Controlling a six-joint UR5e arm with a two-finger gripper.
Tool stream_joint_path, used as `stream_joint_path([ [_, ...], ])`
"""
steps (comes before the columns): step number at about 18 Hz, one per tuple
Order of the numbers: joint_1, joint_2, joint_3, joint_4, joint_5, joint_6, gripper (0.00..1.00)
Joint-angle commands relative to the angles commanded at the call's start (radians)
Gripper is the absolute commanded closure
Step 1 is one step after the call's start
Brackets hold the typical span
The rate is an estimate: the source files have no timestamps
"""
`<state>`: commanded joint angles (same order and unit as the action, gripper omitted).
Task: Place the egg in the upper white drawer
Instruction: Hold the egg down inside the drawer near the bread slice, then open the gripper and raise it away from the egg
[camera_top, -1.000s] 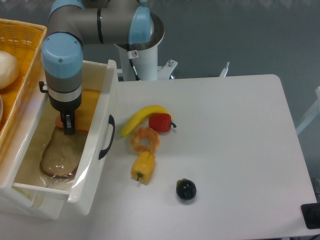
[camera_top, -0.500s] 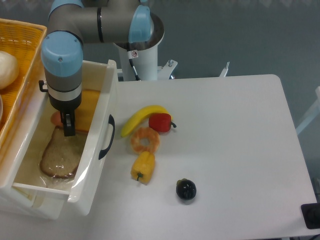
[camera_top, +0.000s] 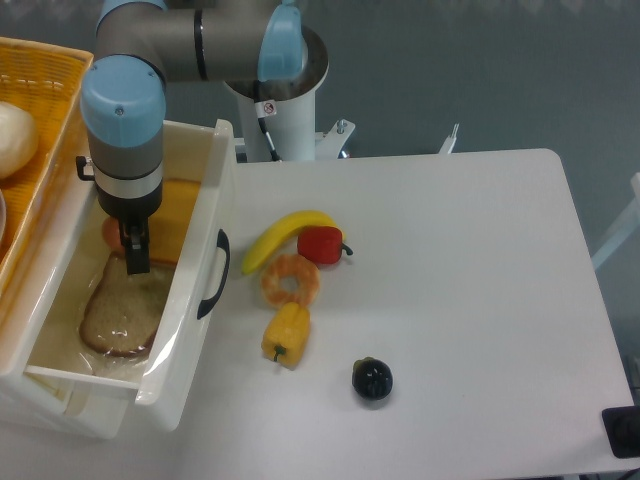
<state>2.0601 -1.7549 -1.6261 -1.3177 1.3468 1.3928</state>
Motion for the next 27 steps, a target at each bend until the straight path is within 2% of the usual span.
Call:
stream_joint_path([
  [8,0.017,0.021,0.026,-0.003,0.0,-0.003,0.0],
  [18,0.067,0.084,0.032,-0.008,-0.008,-0.005,0.0],
  [23,0.106,0.136,0.032,-0.009,-0.052,-0.138,0.0],
  [27,0.112,0.17,0.031,-0.009,-0.043,-0.267,0.0],
])
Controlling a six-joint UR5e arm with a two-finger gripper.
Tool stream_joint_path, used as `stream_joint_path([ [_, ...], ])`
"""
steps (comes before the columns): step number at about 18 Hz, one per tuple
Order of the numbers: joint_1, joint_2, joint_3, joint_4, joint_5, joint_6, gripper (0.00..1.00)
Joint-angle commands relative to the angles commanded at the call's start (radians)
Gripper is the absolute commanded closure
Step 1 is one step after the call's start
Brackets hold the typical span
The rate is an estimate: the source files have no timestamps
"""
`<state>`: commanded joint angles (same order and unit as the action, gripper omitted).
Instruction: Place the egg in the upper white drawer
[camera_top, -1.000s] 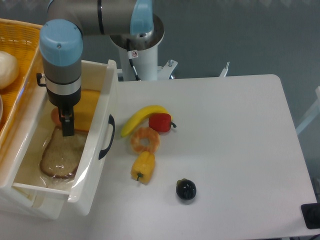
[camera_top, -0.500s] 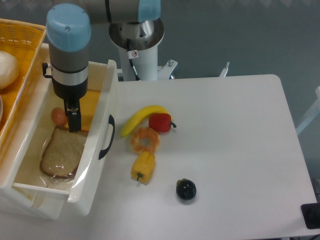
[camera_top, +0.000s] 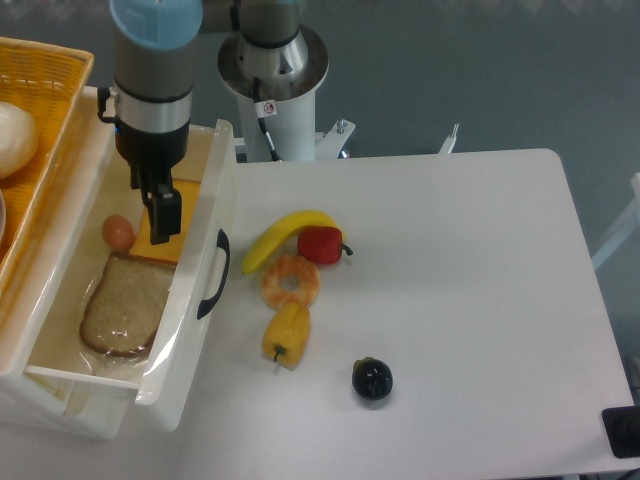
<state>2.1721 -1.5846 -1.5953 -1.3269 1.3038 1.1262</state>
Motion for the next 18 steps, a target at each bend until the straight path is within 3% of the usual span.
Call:
stream_joint_path([
  [6,0.035,0.022,0.0,0.014,0.002,-0.153,0.0],
  [9,0.077,0.028,-0.006,0.032,0.026,-0.154,0.0],
  [13,0.098,-0.004,0.0,0.043,0.132,-0.149,0.0],
  [18,0.132,-0.005,-0.017,0.06,0.143,-0.155,0.0],
])
